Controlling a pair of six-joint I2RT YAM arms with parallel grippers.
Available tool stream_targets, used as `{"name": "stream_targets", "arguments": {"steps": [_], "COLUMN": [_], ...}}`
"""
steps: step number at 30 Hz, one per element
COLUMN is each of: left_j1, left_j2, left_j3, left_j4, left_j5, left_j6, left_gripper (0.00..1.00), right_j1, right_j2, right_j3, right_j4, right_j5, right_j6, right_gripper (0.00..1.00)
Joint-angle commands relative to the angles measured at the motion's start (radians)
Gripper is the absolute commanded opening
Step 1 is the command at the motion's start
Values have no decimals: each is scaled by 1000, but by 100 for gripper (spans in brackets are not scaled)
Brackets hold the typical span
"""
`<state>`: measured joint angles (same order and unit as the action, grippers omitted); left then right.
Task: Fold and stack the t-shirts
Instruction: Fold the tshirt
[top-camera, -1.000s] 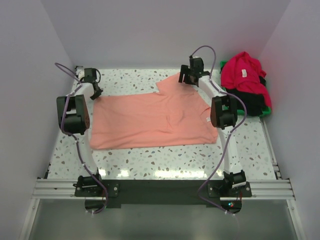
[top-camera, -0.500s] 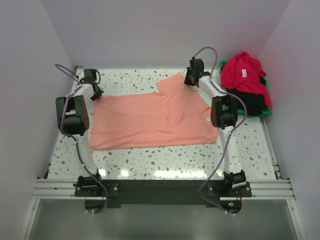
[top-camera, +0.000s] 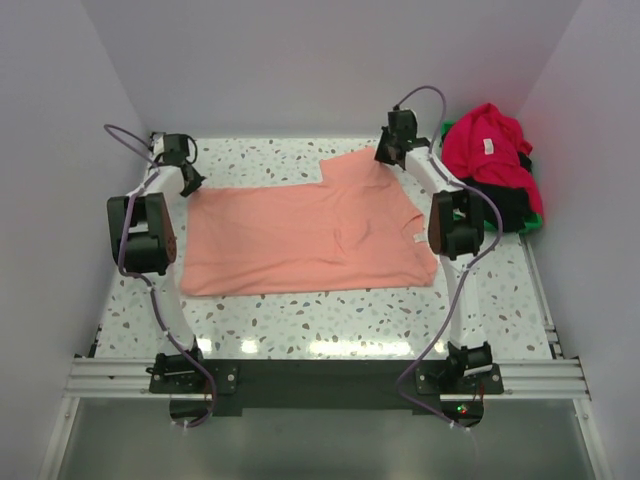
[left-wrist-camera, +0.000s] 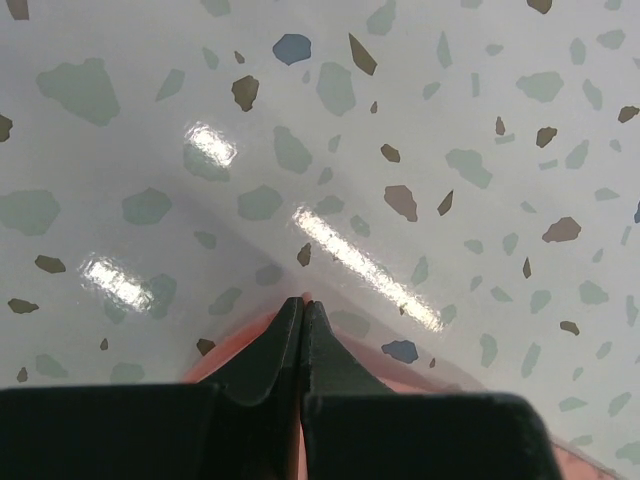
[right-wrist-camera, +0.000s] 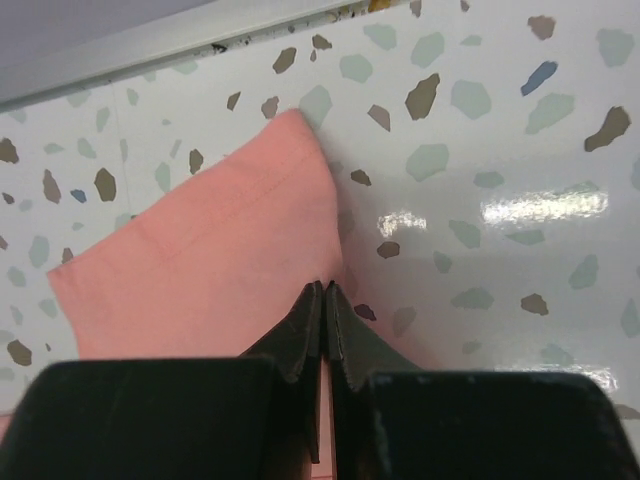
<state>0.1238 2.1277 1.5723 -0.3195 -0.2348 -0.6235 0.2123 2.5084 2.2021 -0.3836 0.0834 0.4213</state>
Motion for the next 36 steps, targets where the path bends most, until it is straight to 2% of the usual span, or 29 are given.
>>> {"name": "stream_targets", "arguments": {"steps": [1,5,15,26,36], "left_j1": [17,22,25,23,27], "left_j2": [-63,-72,-146,-360,-506], "left_j3": [-5,-1,-49,-284,-474], "left_j4": [40,39,31,34,25], "left_j5": [20,32,55,51,40], "left_j6": [21,19,18,5,-25], "left_gripper": [0,0,0,0,0], "right_j1": [-27,-28,-34,-36,-34], "right_j2": [-134,-181,-353,-626,-812], "right_j3": [-11,-57,-330,-681,-978], "right_j4": [68,75,109,121,164], "right_j5": [-2,-7,-5,1,-42], "right_j6": [19,20,37,69,102], "right_gripper": [0,0,0,0,0]}}
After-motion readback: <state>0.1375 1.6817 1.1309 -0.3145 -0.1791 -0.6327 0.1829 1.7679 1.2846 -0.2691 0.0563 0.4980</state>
